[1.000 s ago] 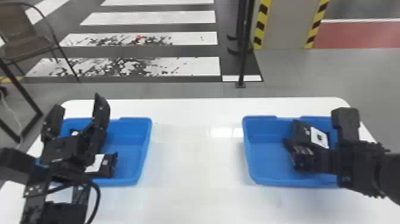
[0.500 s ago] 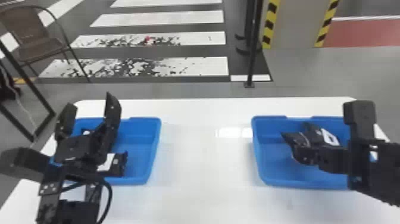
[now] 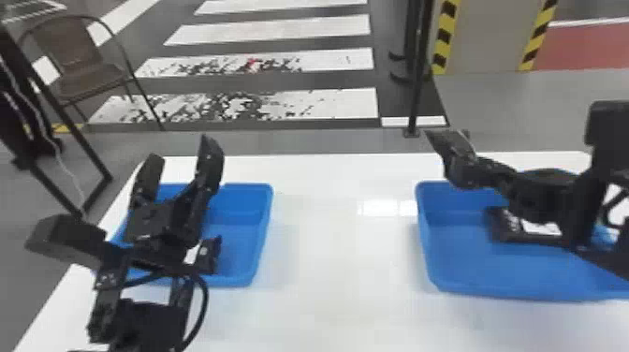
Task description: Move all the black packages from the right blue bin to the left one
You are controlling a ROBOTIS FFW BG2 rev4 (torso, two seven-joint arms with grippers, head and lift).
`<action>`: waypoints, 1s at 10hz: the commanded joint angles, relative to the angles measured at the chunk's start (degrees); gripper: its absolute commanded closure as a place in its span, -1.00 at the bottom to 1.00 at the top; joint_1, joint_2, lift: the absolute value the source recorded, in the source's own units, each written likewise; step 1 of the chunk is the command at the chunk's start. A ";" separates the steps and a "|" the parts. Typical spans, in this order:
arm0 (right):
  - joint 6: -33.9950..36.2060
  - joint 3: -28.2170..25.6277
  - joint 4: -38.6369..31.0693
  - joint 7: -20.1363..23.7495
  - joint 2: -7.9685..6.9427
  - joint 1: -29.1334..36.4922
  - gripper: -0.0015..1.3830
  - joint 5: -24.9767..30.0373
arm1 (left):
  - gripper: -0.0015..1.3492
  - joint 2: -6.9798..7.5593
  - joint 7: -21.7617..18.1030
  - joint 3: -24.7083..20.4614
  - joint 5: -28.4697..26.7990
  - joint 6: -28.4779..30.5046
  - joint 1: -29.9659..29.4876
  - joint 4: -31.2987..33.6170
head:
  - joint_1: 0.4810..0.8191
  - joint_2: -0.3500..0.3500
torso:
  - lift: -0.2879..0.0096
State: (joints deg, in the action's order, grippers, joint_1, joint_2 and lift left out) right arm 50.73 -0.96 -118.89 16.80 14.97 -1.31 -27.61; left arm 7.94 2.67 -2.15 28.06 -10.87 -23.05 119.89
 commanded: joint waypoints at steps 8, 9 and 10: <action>-16.00 16.72 11.66 12.47 3.23 -9.95 0.62 -6.89 | -0.76 2.78 -4.61 5.12 15.47 16.35 2.38 7.59 | -0.19 0.33 | -0.10; -16.00 18.32 11.24 12.56 3.40 -10.37 0.62 -8.27 | -0.76 2.78 -4.17 4.32 11.02 16.63 2.53 7.31 | -0.17 0.43 | -0.10; -16.00 19.58 10.82 12.65 3.40 -10.65 0.62 -9.64 | -0.76 2.70 -4.08 4.09 10.45 17.90 2.53 7.03 | -0.17 0.53 | -0.10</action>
State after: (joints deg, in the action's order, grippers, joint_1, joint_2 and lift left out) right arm 34.73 17.79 -107.78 29.45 18.35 -11.77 -36.44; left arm 10.65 -1.40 2.15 39.37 6.37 -20.56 127.11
